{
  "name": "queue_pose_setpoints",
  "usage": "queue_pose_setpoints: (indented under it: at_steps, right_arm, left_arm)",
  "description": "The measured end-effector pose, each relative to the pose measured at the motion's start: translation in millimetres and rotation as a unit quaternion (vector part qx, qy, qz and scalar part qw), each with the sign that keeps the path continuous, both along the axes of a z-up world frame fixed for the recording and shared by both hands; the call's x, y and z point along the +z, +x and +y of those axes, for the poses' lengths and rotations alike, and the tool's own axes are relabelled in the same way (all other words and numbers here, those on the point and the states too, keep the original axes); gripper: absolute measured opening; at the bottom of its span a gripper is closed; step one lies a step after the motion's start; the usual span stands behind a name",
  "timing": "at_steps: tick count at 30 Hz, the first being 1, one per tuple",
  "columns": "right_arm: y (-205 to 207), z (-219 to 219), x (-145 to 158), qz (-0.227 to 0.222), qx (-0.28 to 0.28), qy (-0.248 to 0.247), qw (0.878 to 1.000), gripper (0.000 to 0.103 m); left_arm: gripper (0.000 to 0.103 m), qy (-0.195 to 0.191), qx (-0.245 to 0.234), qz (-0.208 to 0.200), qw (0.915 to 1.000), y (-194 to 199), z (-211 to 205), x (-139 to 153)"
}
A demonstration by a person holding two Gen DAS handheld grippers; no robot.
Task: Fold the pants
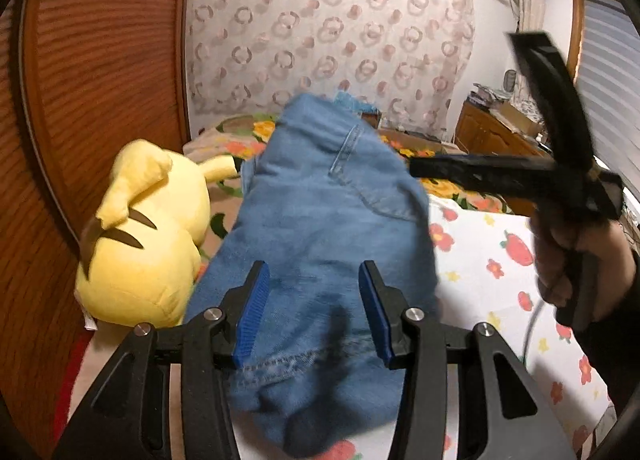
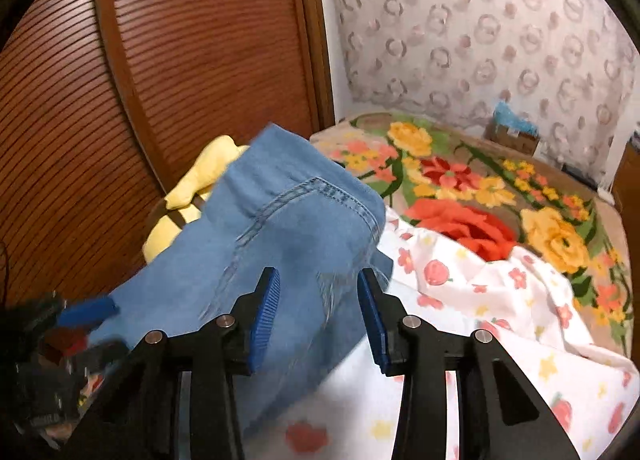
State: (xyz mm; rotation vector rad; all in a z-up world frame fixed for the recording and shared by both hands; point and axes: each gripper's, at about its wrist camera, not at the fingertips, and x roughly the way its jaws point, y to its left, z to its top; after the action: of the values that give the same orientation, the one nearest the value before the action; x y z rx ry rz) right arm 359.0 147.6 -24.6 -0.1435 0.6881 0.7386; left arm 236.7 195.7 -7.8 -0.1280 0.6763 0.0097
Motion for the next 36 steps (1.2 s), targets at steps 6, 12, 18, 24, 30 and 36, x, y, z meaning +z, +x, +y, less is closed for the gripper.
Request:
queue_pose_setpoints:
  at_steps: [6,12,18,24,30,36]
  right_arm:
    - [-79.8,-63.5,12.2,-0.016,-0.008,0.028,0.999,0.042]
    - [-133.5,-109.2,13.3,-0.028,-0.033,0.041,0.998,0.042]
    - [-190.3,-146.7,19.0,-0.041,-0.057,0.039,0.997,0.042]
    - [-235.5,-179.7,26.9,-0.056,-0.073,0.043,0.995,0.042]
    - [-272.7,-205.6,26.1,-0.06,-0.087,0.055,0.993,0.053]
    - [-305.8,-227.4,29.4,-0.067,-0.123,0.056,0.989,0.063]
  left_arm:
    - [0.048,0.015,-0.002,-0.02,0.9997,-28.6,-20.7,23.3]
    - [0.048,0.032,-0.016,-0.032,0.9989,-55.2,-51.0,38.5]
    - [0.069,0.037,-0.035,-0.053,0.9973,-80.9,-80.0,52.2]
    - [0.088,0.04,-0.055,-0.067,0.9954,-98.8,-102.9,62.6]
    - [0.103,0.048,-0.069,-0.086,0.9928,-116.7,-125.6,72.3]
    - [0.103,0.043,-0.084,-0.1,0.9905,-137.6,-149.1,82.2]
